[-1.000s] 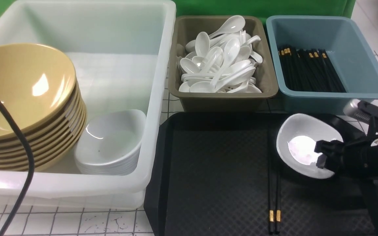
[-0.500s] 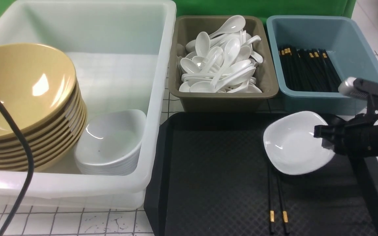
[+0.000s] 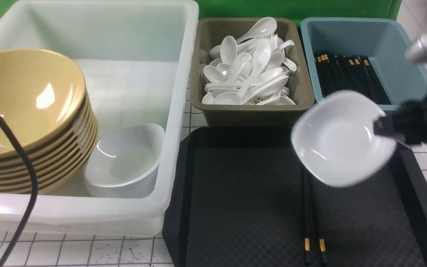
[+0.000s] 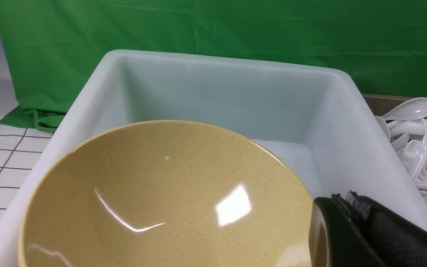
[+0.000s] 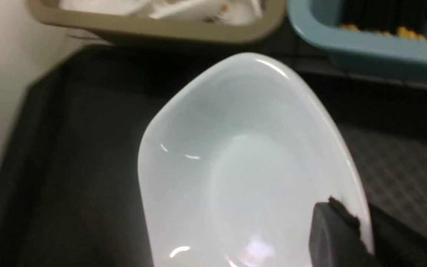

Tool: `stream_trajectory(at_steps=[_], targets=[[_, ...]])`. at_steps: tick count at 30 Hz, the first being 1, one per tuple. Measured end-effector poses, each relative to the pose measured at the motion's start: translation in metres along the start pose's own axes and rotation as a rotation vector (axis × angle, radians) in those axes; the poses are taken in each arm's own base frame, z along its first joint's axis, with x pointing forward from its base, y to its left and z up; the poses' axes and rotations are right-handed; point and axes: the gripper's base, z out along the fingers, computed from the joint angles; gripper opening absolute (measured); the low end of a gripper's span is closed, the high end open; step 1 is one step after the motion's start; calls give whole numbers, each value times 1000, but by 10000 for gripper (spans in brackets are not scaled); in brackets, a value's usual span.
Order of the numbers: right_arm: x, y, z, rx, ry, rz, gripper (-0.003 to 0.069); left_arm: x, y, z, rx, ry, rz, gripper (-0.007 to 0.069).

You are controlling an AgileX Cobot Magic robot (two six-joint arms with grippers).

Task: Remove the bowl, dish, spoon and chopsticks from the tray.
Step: Use the right arm to put the plate into the large storage box on the left

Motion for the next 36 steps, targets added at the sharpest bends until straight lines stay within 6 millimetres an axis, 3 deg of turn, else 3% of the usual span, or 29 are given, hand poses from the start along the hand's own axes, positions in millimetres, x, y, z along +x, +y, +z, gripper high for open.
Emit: stream_trajectory(at_steps=[2, 6, 9, 10, 12, 16, 20, 25, 32, 36], targets=[[-25, 37, -10, -115, -93, -49, 76, 0, 0, 0, 4, 0, -10, -12], [-49, 94, -6, -267, -157, -121, 76, 0, -1, 0, 7, 0, -19, -12], [-60, 144, 28, -364, -94, -164, 76, 0, -1, 0, 7, 0, -19, -12], [-60, 146, 31, -368, -84, -163, 76, 0, -1, 0, 7, 1, -19, -12], [-61, 173, 64, -397, -3, -193, 76, 1, -1, 0, 7, 9, -19, -12], [-58, 206, 108, -371, 95, -228, 76, 2, -1, 0, 7, 25, -19, -12], [-58, 221, 129, -295, 125, -231, 78, 2, -1, 0, 7, 26, -19, -12], [-59, 228, 140, -264, 154, -205, 105, 2, -1, 0, 7, 26, -19, -12], [-59, 228, 139, -250, 158, -238, 321, 2, -1, 0, 8, 27, -22, -12], [-61, 223, 125, -220, 176, -346, 395, 3, -1, 0, 8, 31, -22, -12]])
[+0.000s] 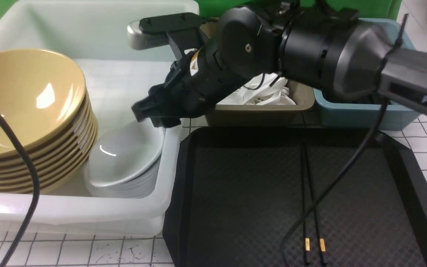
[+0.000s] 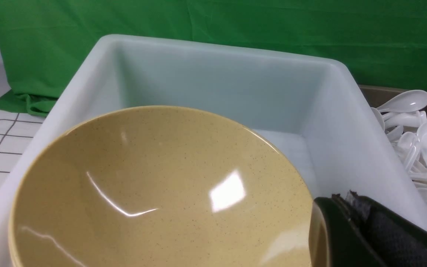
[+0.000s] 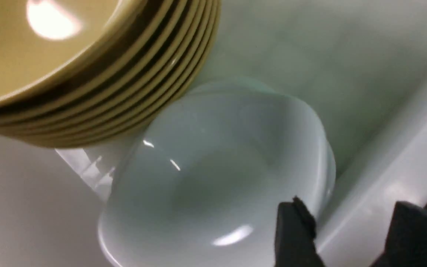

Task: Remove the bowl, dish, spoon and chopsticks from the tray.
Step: Use the right arm to put the plate into the large storage box on the left, then use the right arm to grab a chopstick

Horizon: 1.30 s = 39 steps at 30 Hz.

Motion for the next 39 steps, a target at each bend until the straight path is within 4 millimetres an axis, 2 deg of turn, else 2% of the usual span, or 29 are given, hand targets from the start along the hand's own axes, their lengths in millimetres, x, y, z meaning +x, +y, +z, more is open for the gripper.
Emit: stream_trajectory(at_steps=[2, 4, 5, 6, 7, 8, 10, 12, 15, 16, 18, 25, 30, 34, 38, 39], targets=[[1, -5, -19, 70, 32, -70, 408, 0, 0, 0, 0, 0, 0, -12], [4, -15, -48, 186, 57, -137, 413, 0, 0, 0, 0, 0, 0, -12], [10, -26, -62, 265, 91, -142, 414, 0, 0, 0, 0, 0, 0, -12], [12, -31, -66, 285, 97, -140, 414, 0, 0, 0, 0, 0, 0, -12], [27, -48, -77, 337, 145, -96, 414, 0, 0, 0, 0, 1, 0, -12], [34, -57, -78, 348, 167, -75, 414, 0, 0, 0, 0, 1, 0, -12], [78, -88, -67, 336, 270, 29, 414, 0, 0, 0, 0, 3, 0, -12], [120, -103, -46, 290, 352, 132, 409, 0, 0, 0, 0, 3, 0, -12], [162, -114, -28, 265, 422, 221, 395, 1, 0, 1, 0, 6, 0, -12], [162, -113, -27, 260, 415, 227, 393, 1, 0, 1, 0, 6, 0, -12], [182, -118, -21, 260, 433, 255, 374, 2, 0, 5, -2, 22, -1, -12], [185, -119, -14, 254, 374, 272, 326, 4, 0, 13, 1, 55, -21, -12], [194, -123, 1, 262, 429, 291, 282, 4, 0, 14, 2, 56, -23, -12], [195, -124, 6, 266, 437, 301, 244, 4, 0, 14, 2, 53, -23, -12], [196, -125, 5, 268, 445, 287, 185, 4, 0, 14, 2, 53, -23, -12], [197, -125, 5, 266, 454, 280, 150, 4, 0, 14, 2, 53, -23, -12]])
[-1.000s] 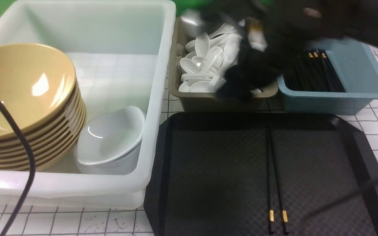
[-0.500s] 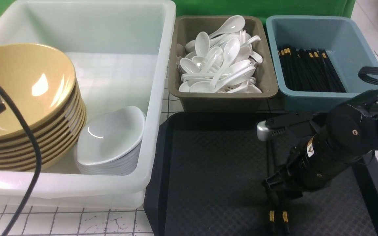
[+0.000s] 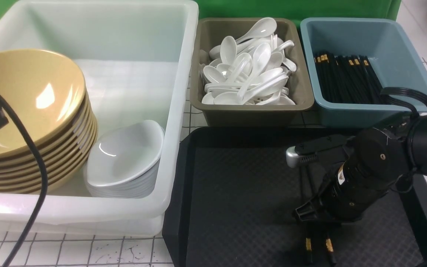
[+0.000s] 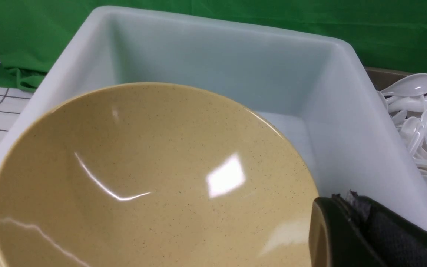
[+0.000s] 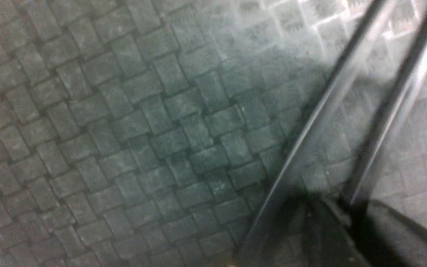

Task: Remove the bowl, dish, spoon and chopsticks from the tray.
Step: Use the right arm to grab a chopstick, then use the right arm to put a chopstick into the small storage box on the right

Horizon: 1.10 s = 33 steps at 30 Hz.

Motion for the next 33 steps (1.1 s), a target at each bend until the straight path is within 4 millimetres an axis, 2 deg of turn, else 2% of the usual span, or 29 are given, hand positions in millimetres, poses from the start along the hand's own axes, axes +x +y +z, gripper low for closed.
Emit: stream_trajectory(at_steps=[2, 3, 5, 7, 11, 12, 15, 16, 17, 19, 20, 22, 23, 25, 26, 30, 31, 32, 33], targets=[[0, 0, 0, 2, 5, -16, 123, 0, 0, 0, 0, 0, 0, -12], [2, 0, -2, 4, 18, -30, 84, 0, 0, 0, 0, 0, 1, -12], [5, -1, -4, 8, 37, -40, 81, 0, 0, 0, 0, 0, 1, -12], [8, -3, -15, 25, 40, -61, 81, 0, 0, 0, -1, 0, 2, -12], [16, -9, -53, 69, -22, -106, 81, 0, 0, 0, -1, 1, 2, -12], [21, -13, -69, 92, -48, -124, 81, 0, 0, 0, -1, 1, 2, -12], [31, -20, -99, 144, -112, -155, 81, 1, 0, 0, -1, 2, 2, -12], [35, -23, -117, 164, -179, -166, 81, 1, 0, 0, -1, 2, 2, -12], [36, -25, -127, 170, -222, -161, 81, 1, 0, 0, -1, 3, 2, -12], [30, -30, -151, 195, -364, -150, 81, 1, 0, 1, -2, 3, 2, -12], [21, -34, -166, 204, -486, -129, 81, 1, 0, 1, -2, 3, 2, -12], [3, -45, -184, 226, -627, -88, 81, 1, 0, 1, -2, 3, 2, -12], [-16, -56, -191, 236, -712, -36, 81, 1, 0, 1, -2, 3, 2, -12], [-22, -59, -195, 237, -736, -19, 81, 1, 0, 1, -2, 3, 2, -12], [-44, -72, -195, 248, -770, 33, 81, 1, 0, 1, -2, 4, 2, -12], [-106, -106, -169, 257, -738, 125, 81, 1, 0, 1, 4, 4, -12, -12], [-114, -110, -164, 257, -726, 132, 81, 1, 0, 1, 5, 4, -16, -12], [-114, -110, -164, 255, -724, 132, 81, 1, 0, 1, 6, 4, -16, -12], [-136, -121, -146, 240, -679, 165, 81, 1, 0, 1, 7, 4, -19, -12]])
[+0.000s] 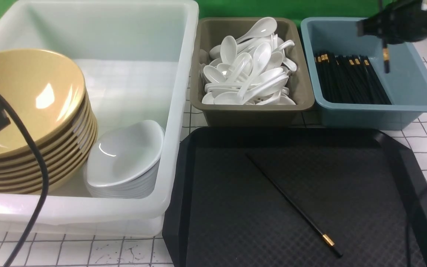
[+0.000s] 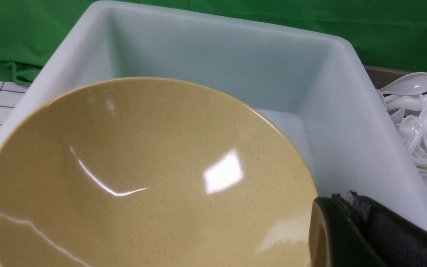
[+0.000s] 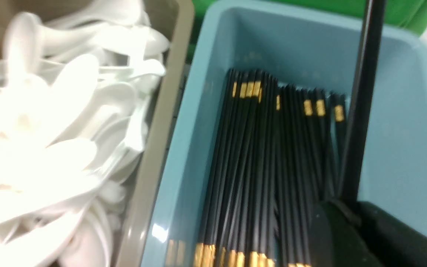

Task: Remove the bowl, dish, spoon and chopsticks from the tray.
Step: Use the right arm to put a chopstick into the small storage box on the right

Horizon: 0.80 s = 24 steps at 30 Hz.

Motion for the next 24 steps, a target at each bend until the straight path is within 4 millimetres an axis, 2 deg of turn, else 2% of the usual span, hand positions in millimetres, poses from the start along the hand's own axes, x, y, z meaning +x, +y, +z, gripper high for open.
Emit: stream_trajectory(at_steps=[3, 4, 6, 8, 12, 16, 18, 20, 21, 22, 24], targets=[[-3, -4, 44, -12, 95, 33, 81, 0, 0, 0, 1, 0, -3, -12], [1, -5, 68, -22, 152, 36, 81, 0, 0, 0, 1, 0, -3, -12], [1, -7, 81, -29, 191, 35, 81, 0, 0, 0, 1, 0, -3, -12], [7, -10, 102, -31, 258, 29, 81, 0, 0, 0, 1, 0, -2, -12], [21, -13, 125, -29, 333, 43, 91, 0, 0, 1, 1, 4, -2, -12], [22, -15, 125, -35, 348, 18, 148, 1, 0, 2, 0, 8, 6, -12], [19, -15, 119, -38, 342, 18, 213, 1, 0, 2, 0, 10, 6, -12], [9, -16, 102, -58, 324, 45, 314, 1, 0, 2, 0, 12, 12, -12], [7, -15, 99, -68, 324, 52, 330, 1, 0, 2, 0, 12, 13, -12], [0, -13, 83, -95, 317, 56, 361, 1, 0, 2, 0, 13, 14, -12], [-6, -8, 66, -128, 322, 40, 372, 1, 0, 2, 0, 14, 15, -12]])
